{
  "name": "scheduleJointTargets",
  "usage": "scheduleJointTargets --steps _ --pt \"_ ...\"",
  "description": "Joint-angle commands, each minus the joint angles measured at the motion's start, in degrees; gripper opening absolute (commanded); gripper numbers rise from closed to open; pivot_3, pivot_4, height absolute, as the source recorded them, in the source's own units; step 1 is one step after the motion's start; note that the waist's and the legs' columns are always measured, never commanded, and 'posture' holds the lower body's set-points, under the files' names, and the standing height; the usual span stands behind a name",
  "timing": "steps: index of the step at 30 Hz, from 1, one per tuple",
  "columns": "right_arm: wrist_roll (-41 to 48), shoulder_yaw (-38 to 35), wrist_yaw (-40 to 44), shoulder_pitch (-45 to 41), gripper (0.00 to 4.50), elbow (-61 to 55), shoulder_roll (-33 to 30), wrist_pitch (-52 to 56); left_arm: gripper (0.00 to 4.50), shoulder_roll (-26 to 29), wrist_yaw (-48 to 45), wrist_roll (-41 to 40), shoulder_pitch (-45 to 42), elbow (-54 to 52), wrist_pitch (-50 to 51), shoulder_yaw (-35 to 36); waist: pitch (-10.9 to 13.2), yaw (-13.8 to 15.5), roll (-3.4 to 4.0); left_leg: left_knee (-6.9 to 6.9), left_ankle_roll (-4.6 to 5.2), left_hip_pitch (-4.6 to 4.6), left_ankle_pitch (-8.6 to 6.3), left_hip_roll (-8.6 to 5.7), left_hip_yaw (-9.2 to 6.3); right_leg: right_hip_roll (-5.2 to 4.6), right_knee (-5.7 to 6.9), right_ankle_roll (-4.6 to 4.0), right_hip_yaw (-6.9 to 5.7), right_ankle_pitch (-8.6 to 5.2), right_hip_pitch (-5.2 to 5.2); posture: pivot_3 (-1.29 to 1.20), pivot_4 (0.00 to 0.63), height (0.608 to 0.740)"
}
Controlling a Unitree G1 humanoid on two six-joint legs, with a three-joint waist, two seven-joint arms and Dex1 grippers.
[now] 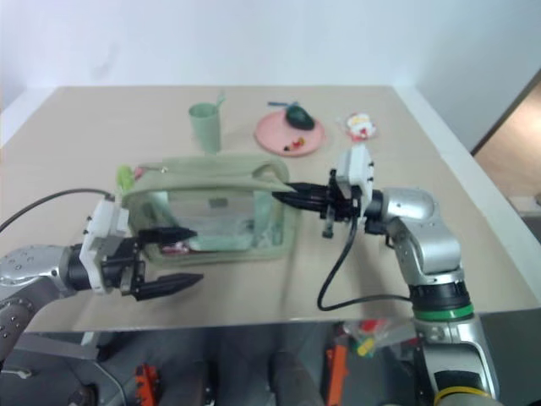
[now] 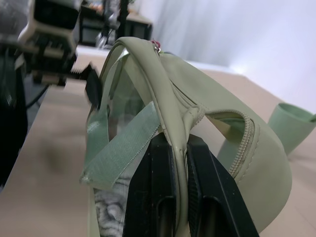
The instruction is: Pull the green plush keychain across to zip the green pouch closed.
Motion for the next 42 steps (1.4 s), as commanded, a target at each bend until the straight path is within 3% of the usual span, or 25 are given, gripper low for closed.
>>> scheduleJointTargets --steps 1,20,26,31,36,42 --pt "0.5 -2.1 1.1 -2.7 0.02 0.3 -0.6 -2.8 4.50 0.4 0.2 -0.3 0.1 -1.4 -0.3 1.2 0.0 -0.1 0.01 0.00 0.00 0.01 0.00 0.00 0.01 0.00 0.00 0.00 0.01 0.01 0.00 0.00 0.150 0.740" --pt "-1.1 -2.1 1.5 1.9 0.02 1.5 -2.5 -5.7 4.50 -0.1 2.3 -1.6 -0.8 -0.7 0.7 1.4 0.0 0.0 0.01 0.01 0.00 0.06 0.00 0.00 0.00 0.00 0.02 0.01 0.00 0.03 0.04 0.00 0.150 0.740" --pt "-1.3 -2.1 1.0 3.1 0.02 1.4 -2.5 -6.4 4.50 -0.3 12.0 -14.4 1.1 -1.8 8.9 10.2 0.0 -0.1 0.01 0.02 0.00 0.11 0.00 0.04 0.01 0.01 0.03 0.02 0.00 0.06 0.06 0.00 0.150 0.740" --pt "-1.4 -2.0 1.2 3.1 0.02 1.4 -3.1 -6.4 4.50 1.7 18.8 -28.0 5.3 0.4 13.0 22.9 0.0 -0.1 0.01 0.01 0.00 0.11 0.00 0.08 -0.01 0.02 0.05 0.01 -0.04 0.05 0.06 0.00 0.150 0.740" --pt "-1.5 -1.7 1.6 2.0 0.02 1.8 -3.3 -6.3 4.50 2.7 23.7 -24.7 3.9 6.6 12.0 25.6 0.0 -0.1 0.01 0.03 -0.01 0.25 0.01 0.00 0.02 -0.02 0.05 -0.25 0.00 -0.10 0.18 0.00 0.150 0.740" --pt "-0.1 -0.9 1.2 1.3 0.02 -2.3 -3.9 -2.5 4.50 -0.5 29.2 -14.2 -1.3 13.5 7.9 20.3 0.0 0.0 0.01 0.03 -0.02 0.48 0.03 -0.02 0.06 -0.03 0.04 -0.28 0.02 -0.08 0.37 0.00 0.150 0.740"
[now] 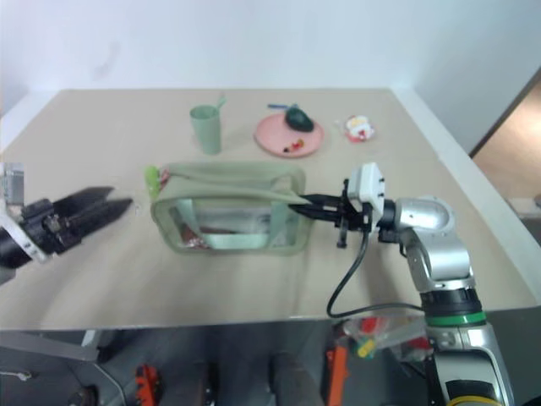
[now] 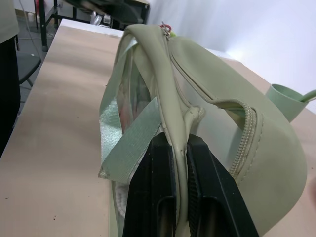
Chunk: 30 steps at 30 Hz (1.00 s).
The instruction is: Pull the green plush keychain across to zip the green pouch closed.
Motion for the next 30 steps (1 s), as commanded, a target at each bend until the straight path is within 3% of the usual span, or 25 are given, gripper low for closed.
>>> scheduleJointTargets --steps 1,12,25,30 --pt "2.0 -0.8 -0.7 -1.5 0.02 -5.2 -0.8 3.1 4.50 -2.3 1.8 5.5 -2.5 1.6 -2.7 -3.4 0.0 0.1 0.00 -0.01 0.00 0.00 0.00 -0.01 0.03 -0.02 0.00 0.00 0.03 0.00 -0.01 0.00 0.150 0.740" --pt "0.8 -0.7 -1.7 0.3 0.02 -7.2 -0.5 2.9 4.50 -10.1 -3.3 8.4 -8.6 10.3 -3.9 -8.0 0.0 0.0 -0.03 -0.14 -0.03 -0.04 -0.02 0.05 -0.02 0.08 0.02 0.25 0.00 0.12 -0.10 0.00 0.150 0.740" --pt "-0.1 -0.8 -1.5 0.7 0.02 -6.5 -1.1 1.9 4.50 -14.2 -10.7 10.9 -13.1 19.4 -5.1 -9.6 0.0 0.0 -0.04 -0.11 -0.03 -0.04 -0.02 0.04 -0.01 0.07 0.02 0.26 0.01 0.15 -0.08 0.00 0.150 0.740" --pt "-0.3 -0.9 -1.5 0.8 0.00 -6.1 -1.2 1.4 2.97 -15.6 -12.6 11.8 -15.7 22.0 -5.1 -10.5 0.0 0.0 -0.04 -0.11 -0.03 -0.05 -0.02 0.03 -0.02 0.07 0.01 0.27 0.01 0.15 -0.07 0.00 0.150 0.740"
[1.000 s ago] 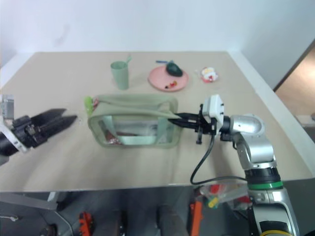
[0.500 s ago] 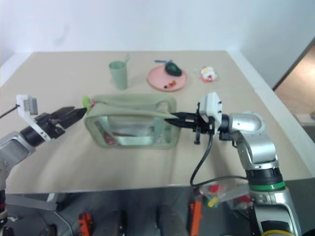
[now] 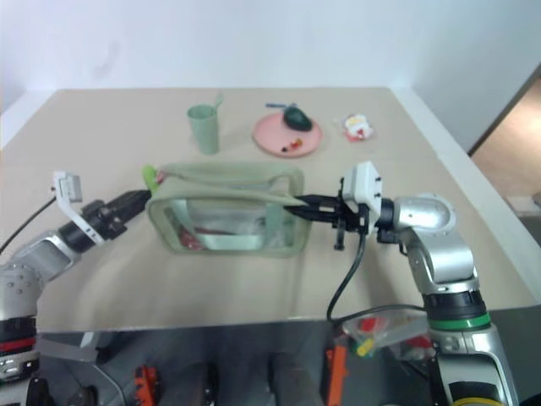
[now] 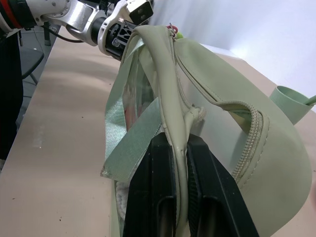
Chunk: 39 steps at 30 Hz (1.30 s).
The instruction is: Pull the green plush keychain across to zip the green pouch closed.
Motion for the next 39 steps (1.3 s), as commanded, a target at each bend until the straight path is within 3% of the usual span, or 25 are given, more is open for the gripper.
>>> scheduleJointTargets --steps 1,9,15,22,31,39 --pt "-0.2 -0.9 0.1 -0.1 0.00 -1.2 -0.7 -1.1 2.62 -0.8 -2.1 0.3 -2.0 0.4 -1.1 -0.1 0.0 0.0 0.00 0.00 0.00 0.00 0.00 0.00 0.00 0.00 0.00 0.00 0.00 0.00 0.00 0.00 0.150 0.740" --pt "-1.0 -0.6 0.2 0.5 0.00 -0.8 -0.6 -2.1 0.02 -1.1 -3.2 -2.4 -3.4 -1.8 1.8 1.2 0.0 0.0 0.00 0.00 0.00 0.00 0.00 0.00 0.00 0.00 0.00 0.02 0.01 0.01 0.01 0.00 0.150 0.740" --pt "-1.4 -0.9 0.5 0.8 0.00 -0.4 -1.2 -2.4 0.02 3.3 -0.5 -9.5 -5.8 -7.5 7.3 5.6 0.0 0.0 -0.05 0.01 0.00 -0.04 0.00 0.00 -0.03 0.00 0.00 0.03 -0.01 0.01 -0.02 0.00 0.150 0.740" --pt "-1.6 -0.8 0.8 0.5 0.00 0.3 -1.6 -2.7 0.02 6.3 2.5 -12.7 -14.1 -11.5 9.2 4.1 0.0 0.1 -0.05 0.02 0.00 0.00 0.00 -0.05 -0.01 -0.05 -0.02 0.06 0.01 0.00 0.06 0.00 0.150 0.740" --pt "-2.1 -0.3 0.7 0.3 0.00 0.7 -1.4 -3.2 0.02 2.2 0.6 -3.9 -21.6 -12.3 6.7 -9.6 0.0 0.2 -0.05 0.06 -0.01 -0.01 0.00 -0.08 -0.04 -0.04 -0.01 0.10 0.00 0.02 0.08 0.00 0.150 0.740" --pt "-2.4 -0.2 0.2 0.6 0.00 0.1 -1.2 -3.3 0.02 1.8 -3.7 4.2 -22.3 -9.7 5.1 -15.9 0.0 0.1 -0.04 0.03 -0.01 -0.01 0.01 -0.07 -0.05 -0.01 -0.01 0.11 0.04 0.03 0.05 0.00 0.150 0.740"
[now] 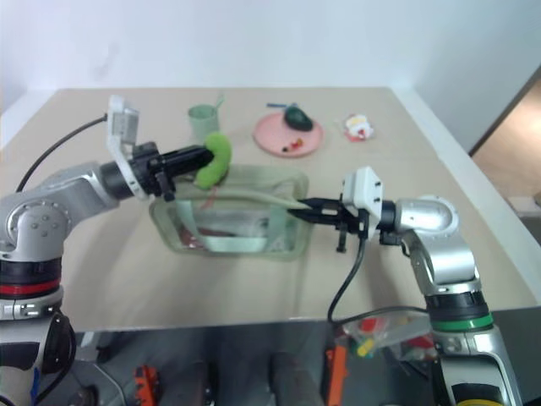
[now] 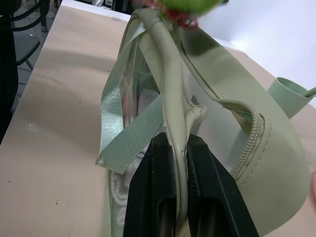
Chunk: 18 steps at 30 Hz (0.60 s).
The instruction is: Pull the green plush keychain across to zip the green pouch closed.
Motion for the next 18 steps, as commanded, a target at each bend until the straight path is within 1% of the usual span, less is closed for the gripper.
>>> scheduleJointTargets --steps 1,2,3,4,6,10,11,12,13,18 --pt "-0.2 -0.5 -0.2 0.1 0.00 -1.3 -0.5 -0.6 0.33 0.8 -2.1 4.0 -1.9 0.6 -2.0 -1.5 0.0 0.0 0.00 0.00 0.00 0.00 0.00 0.00 0.01 -0.01 0.00 0.00 0.01 0.00 0.01 0.00 0.150 0.740" --pt "-0.2 -0.6 -0.2 0.1 0.00 -1.3 -0.6 -0.6 0.68 1.2 -2.5 5.3 -2.1 0.9 -2.5 -1.8 0.0 0.0 0.00 0.02 0.00 0.01 0.00 -0.01 0.02 -0.01 0.00 0.00 0.02 0.00 0.01 0.00 0.150 0.740" --pt "-0.2 -0.6 -0.1 0.1 0.00 -1.3 -0.7 -0.6 0.92 1.4 -2.8 6.2 -2.3 1.2 -3.0 -2.0 0.0 0.0 0.00 0.02 0.00 0.01 0.00 -0.02 0.03 -0.01 -0.01 0.00 0.03 0.00 0.01 0.00 0.150 0.740" --pt "-0.2 -0.7 -0.1 0.1 0.00 -1.3 -0.7 -0.6 1.32 1.7 -3.4 6.9 -2.5 1.3 -3.1 -2.1 0.0 0.0 0.00 0.03 0.00 0.01 0.00 -0.02 0.04 -0.02 -0.01 0.01 0.04 0.00 0.01 0.00 0.150 0.740" --pt "-0.3 -0.7 -0.1 0.1 0.00 -1.2 -0.8 -0.8 1.98 2.8 -4.9 7.5 -3.1 0.8 -3.1 -2.0 0.0 0.0 0.00 0.03 0.00 0.01 0.00 -0.02 0.04 -0.01 -0.01 0.01 0.04 0.01 0.01 0.00 0.150 0.740" --pt "-0.5 -0.5 0.0 -0.2 0.00 -0.8 -0.6 -1.1 3.39 7.7 -9.3 9.4 -2.9 -2.2 -2.3 -2.8 0.0 -0.1 0.01 0.00 0.00 0.01 0.00 -0.01 0.03 0.00 0.00 0.01 0.04 0.00 -0.01 0.00 0.150 0.740" --pt "-0.5 -0.5 0.0 -0.3 0.00 -0.7 -0.6 -1.1 3.55 8.9 -10.1 9.2 -2.5 -2.9 -1.9 -2.4 0.0 -0.1 0.01 -0.01 0.00 0.00 0.00 -0.01 0.03 -0.01 0.00 0.01 0.04 0.00 -0.03 0.00 0.150 0.740" --pt "-0.5 -0.4 0.1 -0.4 0.00 -0.7 -0.6 -1.2 4.07 10.8 -11.1 9.3 -1.7 -4.2 -1.7 -1.7 0.0 -0.1 0.01 -0.02 0.00 -0.01 0.00 -0.01 0.03 -0.01 -0.01 0.02 0.03 -0.01 -0.04 0.00 0.150 0.740" --pt "-0.5 -0.4 0.1 -0.4 0.00 -0.6 -0.6 -1.2 4.41 12.1 -11.7 9.4 -1.1 -5.0 -1.6 -1.2 0.0 -0.1 0.01 -0.03 0.00 -0.02 0.00 0.00 0.03 -0.01 -0.01 0.02 0.02 -0.02 -0.04 0.00 0.150 0.740" --pt "-0.5 -0.2 0.4 -0.4 0.00 -0.2 -0.4 -1.5 4.46 19.0 -13.3 10.8 3.1 -7.4 -3.6 3.6 0.0 -0.1 0.02 -0.05 0.00 -0.02 0.00 0.02 0.03 -0.01 0.00 0.01 0.02 -0.05 -0.07 0.00 0.150 0.740"
